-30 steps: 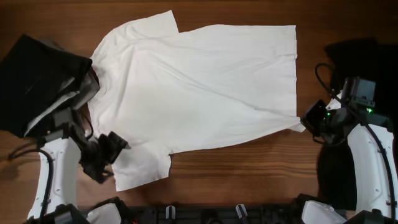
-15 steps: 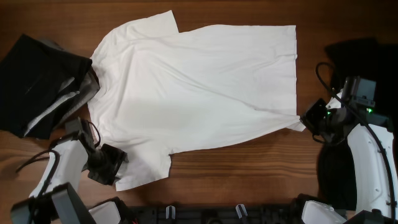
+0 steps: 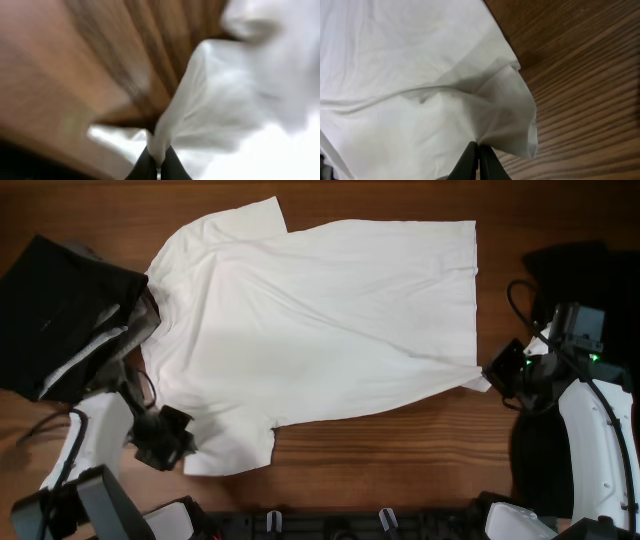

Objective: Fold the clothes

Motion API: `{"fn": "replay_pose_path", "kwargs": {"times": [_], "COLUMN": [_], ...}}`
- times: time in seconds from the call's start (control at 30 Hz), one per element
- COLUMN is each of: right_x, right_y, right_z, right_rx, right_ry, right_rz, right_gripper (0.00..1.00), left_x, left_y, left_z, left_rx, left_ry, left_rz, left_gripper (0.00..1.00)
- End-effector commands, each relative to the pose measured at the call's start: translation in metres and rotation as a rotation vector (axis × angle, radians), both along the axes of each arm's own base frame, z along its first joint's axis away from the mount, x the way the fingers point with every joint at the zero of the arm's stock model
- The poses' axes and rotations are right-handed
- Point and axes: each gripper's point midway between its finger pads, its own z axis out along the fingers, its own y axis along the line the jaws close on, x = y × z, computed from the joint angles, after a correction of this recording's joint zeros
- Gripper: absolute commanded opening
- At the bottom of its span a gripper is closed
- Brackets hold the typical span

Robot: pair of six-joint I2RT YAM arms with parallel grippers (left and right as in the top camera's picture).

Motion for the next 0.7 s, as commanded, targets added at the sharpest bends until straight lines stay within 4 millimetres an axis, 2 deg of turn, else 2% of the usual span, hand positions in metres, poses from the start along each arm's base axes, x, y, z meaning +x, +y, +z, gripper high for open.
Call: {"fn": "replay_pose_path", "kwargs": {"times": [0.0,0.07,0.1,0.2,0.4,0.53,0.67], "right_x": [-0.001,-0.002,-0.006,-0.017,-0.043,-0.055,-0.071], "right_y": [-0.002,-0.003,-0.002,-0.004,-0.003,0.0,-0.005], "right_z": [0.012,0.019,0.028,0.037,0.039,0.038,0.041], "right_rx": [-0.028,-0.041,-0.051,-0.083,-0.101,-0.089,-0.125], "right_ry": [-0.036,-0.06,-0.088,-0.102,-0.042,0.003,0.07], "right_rz": [0.021,0.017,0.015,0.0,-0.027,-0.029,-0.04], "right_gripper": [0.04,0.04,0.04,0.04,0.05,0.05,0.05], "left_x": [0.026,0.028,0.029,0.022,0.012,0.005,-0.005], "left_y": [0.025,0.028,0.032,0.033,0.021,0.016,0.011], "left_z": [0.042,0.062,0.08,0.099,0.123,0.13,0.143], "left_rx": [0.1,0.118,0.141,0.167,0.177,0.183,0.189], "left_ry": [-0.123,-0.162,-0.209,-0.259,-0.368,-0.396,-0.406], "left_rz": [-0.044,-0.039,-0.043,-0.03,-0.026,-0.026,-0.029], "left_gripper": [0.04,0.04,0.04,0.04,0.04,0.04,0.04]}}
